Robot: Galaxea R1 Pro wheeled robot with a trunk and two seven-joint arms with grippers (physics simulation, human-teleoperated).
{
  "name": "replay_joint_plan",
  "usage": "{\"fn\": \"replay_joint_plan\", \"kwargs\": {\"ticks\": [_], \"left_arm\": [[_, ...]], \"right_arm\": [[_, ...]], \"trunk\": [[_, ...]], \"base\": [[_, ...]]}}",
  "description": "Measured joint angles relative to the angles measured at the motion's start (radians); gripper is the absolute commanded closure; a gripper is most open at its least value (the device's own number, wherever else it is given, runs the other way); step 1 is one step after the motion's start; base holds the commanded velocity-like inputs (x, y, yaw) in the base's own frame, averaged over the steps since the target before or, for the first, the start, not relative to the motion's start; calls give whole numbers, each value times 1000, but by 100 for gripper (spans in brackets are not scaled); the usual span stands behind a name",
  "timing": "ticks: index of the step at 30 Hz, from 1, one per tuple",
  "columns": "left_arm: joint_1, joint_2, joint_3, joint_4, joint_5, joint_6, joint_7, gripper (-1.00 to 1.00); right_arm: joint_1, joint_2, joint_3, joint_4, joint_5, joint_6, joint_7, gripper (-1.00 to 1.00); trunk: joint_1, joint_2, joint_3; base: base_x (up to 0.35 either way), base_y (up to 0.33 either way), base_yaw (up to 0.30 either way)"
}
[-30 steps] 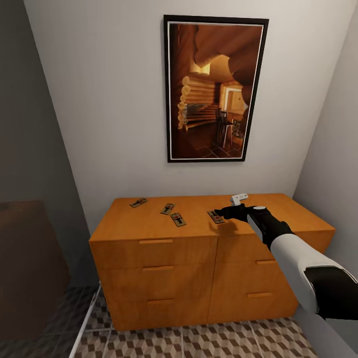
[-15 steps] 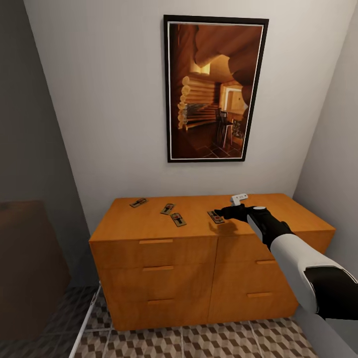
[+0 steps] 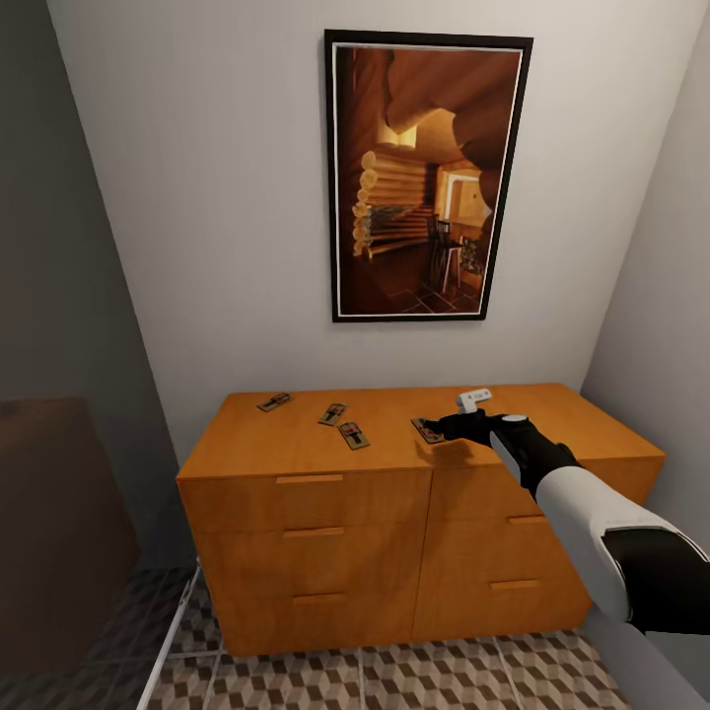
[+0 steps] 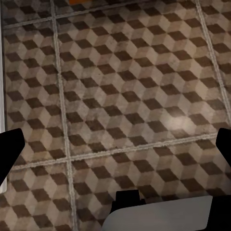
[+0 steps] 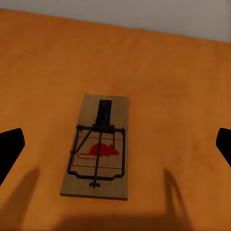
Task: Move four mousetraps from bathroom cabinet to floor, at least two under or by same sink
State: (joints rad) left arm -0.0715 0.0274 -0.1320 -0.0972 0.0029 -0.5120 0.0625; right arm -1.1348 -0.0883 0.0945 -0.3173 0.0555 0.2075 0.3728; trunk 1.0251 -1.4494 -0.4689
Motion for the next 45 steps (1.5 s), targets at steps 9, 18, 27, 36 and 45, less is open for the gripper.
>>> {"fn": "replay_joint_plan", "kwargs": {"ticks": [9, 18, 27, 36, 45], "left_arm": [[0, 0, 0, 0, 0, 0, 0, -100], [0, 0, -1, 0, 0, 0, 0, -100], [0, 0, -1, 0, 0, 0, 0, -100], [0, 0, -1, 0, 0, 0, 0, -100], [0, 0, -1, 0, 0, 0, 0, -100]], "right_arm": [[0, 1, 0, 10, 0, -13, -1, -100], [0, 1, 0, 16, 0, -16, -1, -100], [0, 2, 0, 24, 0, -17, -1, -100], [0, 3, 0, 33, 0, -17, -1, -100], [0, 7, 1, 35, 0, -17, -2, -100]], "trunk": [[0, 0, 0], [0, 0, 0], [0, 0, 0], [0, 0, 0], [0, 0, 0]], "base": [[0, 0, 0], [0, 0, 0], [0, 0, 0], [0, 0, 0], [0, 0, 0]]}}
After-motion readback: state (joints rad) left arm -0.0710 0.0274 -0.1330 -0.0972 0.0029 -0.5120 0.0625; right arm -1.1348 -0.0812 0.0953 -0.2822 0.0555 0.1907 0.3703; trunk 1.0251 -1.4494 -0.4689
